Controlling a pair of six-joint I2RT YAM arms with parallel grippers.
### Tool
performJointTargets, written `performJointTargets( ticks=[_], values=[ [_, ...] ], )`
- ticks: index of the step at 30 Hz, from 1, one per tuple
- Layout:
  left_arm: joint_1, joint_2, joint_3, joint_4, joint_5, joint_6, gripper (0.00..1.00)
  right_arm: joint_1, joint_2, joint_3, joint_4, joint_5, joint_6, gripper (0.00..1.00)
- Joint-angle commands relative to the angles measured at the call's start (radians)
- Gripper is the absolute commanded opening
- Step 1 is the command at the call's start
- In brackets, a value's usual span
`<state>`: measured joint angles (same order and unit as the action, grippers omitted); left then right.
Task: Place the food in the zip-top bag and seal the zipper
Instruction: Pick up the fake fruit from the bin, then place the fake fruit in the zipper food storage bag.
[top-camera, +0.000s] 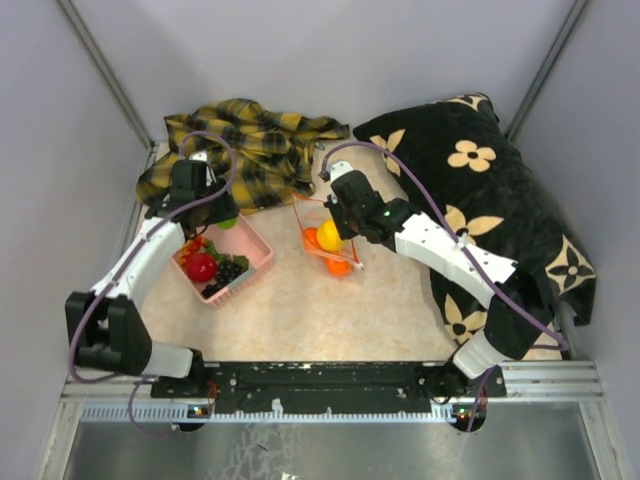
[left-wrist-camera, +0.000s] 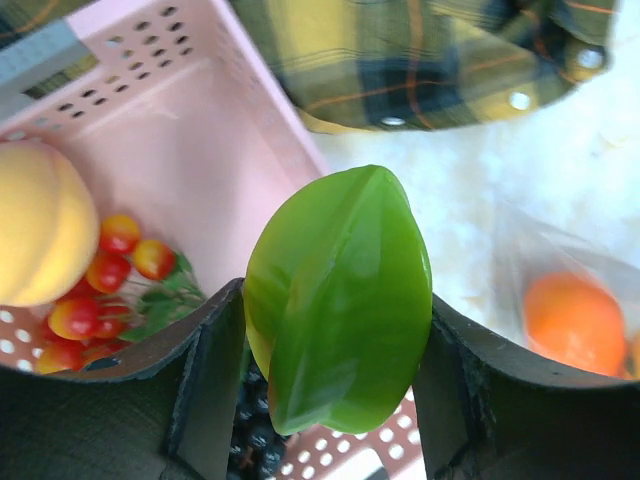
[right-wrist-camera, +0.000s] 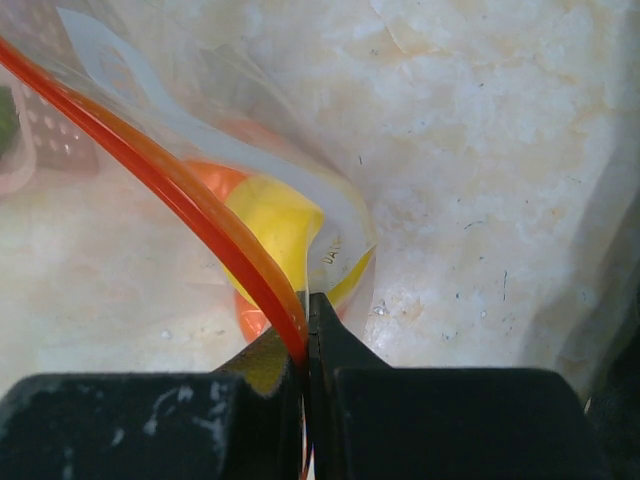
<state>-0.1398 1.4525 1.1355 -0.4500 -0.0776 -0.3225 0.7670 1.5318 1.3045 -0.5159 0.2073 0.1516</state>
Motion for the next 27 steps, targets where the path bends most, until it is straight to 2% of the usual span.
performJointTargets(
  ticks=[1, 11, 19, 27],
  values=[
    [-0.093, -0.167, -0.089, 0.124, 0.002, -0.038, 0.3, 0.006, -0.023, 0.072, -0.026, 0.01, 0.005, 0.0],
    [-0.314, -0.42, -0.218, 0.312, 0.026, -0.062, 0.3, 0.023, -0.054, 0.095, -0.005, 0.039, 0.032, 0.0],
    [-0.436, -0.475, -0.248, 0.473, 0.099, -0.034, 0.31, 0.032, -0.048, 0.109, -0.009, 0.04, 0.046, 0.0],
    [-0.573, -0.425, -0.292, 0.665, 0.082, 0.016, 0.31, 0.034, -0.041, 0.128, -0.018, 0.001, 0.059, 0.0]
  ],
)
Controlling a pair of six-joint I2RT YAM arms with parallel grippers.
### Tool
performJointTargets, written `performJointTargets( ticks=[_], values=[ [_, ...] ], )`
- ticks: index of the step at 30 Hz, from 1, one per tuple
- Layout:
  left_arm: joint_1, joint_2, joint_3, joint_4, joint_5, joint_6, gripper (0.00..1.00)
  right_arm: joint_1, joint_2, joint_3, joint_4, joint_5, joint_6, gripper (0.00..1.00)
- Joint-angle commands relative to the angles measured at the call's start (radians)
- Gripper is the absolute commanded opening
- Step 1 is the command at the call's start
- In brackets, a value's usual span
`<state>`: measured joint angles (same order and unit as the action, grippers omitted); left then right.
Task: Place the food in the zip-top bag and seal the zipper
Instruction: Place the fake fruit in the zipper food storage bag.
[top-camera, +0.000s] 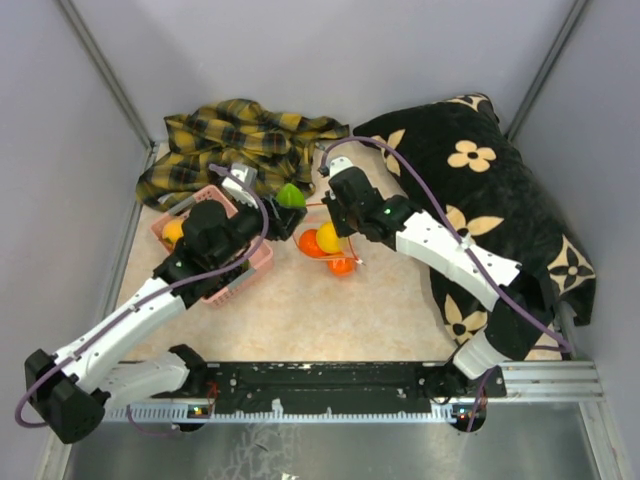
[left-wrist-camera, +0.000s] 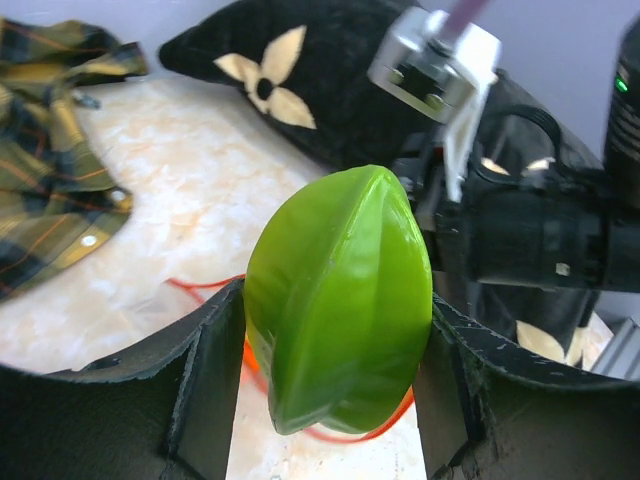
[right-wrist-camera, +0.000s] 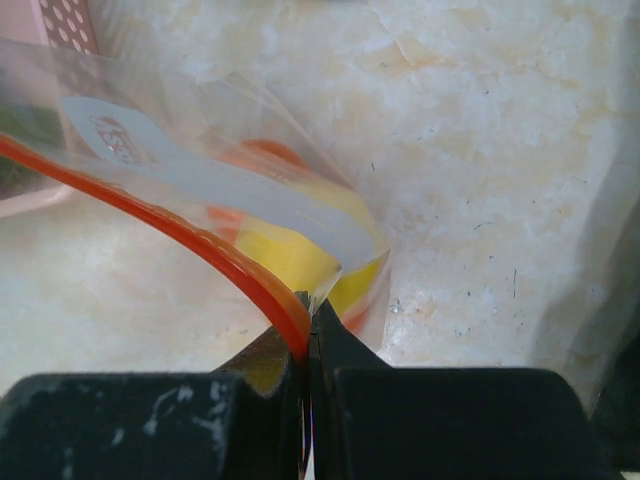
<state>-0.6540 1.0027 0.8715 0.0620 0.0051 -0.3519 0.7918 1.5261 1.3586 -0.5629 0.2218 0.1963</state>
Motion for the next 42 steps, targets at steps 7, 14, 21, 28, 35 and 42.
performJointTargets(
  ticks=[7, 14, 21, 28, 35, 42],
  values=[
    [-0.156, 0.065, -0.142, 0.38, -0.089, 0.158, 0.31, 0.009, -0.032, 0.081, 0.024, -0.037, 0.027, 0.0],
    [-0.177, 0.133, -0.191, 0.436, -0.141, 0.263, 0.33, 0.009, -0.031, 0.087, 0.014, -0.044, 0.036, 0.0],
    [-0.179, 0.205, -0.168, 0.409, -0.226, 0.373, 0.41, 0.009, -0.028, 0.091, 0.006, -0.056, 0.034, 0.0],
    [-0.178, 0.224, -0.158, 0.393, -0.334, 0.416, 0.68, 0.009, -0.035, 0.087, 0.007, -0.059, 0.032, 0.0],
    [-0.179, 0.238, -0.128, 0.344, -0.352, 0.377, 0.83, 0.01, -0.032, 0.084, 0.012, -0.076, 0.037, 0.0],
    [-0.178, 0.222, -0.065, 0.194, -0.398, 0.277, 0.87, 0.009, -0.032, 0.08, 0.015, -0.074, 0.04, 0.0]
  ],
)
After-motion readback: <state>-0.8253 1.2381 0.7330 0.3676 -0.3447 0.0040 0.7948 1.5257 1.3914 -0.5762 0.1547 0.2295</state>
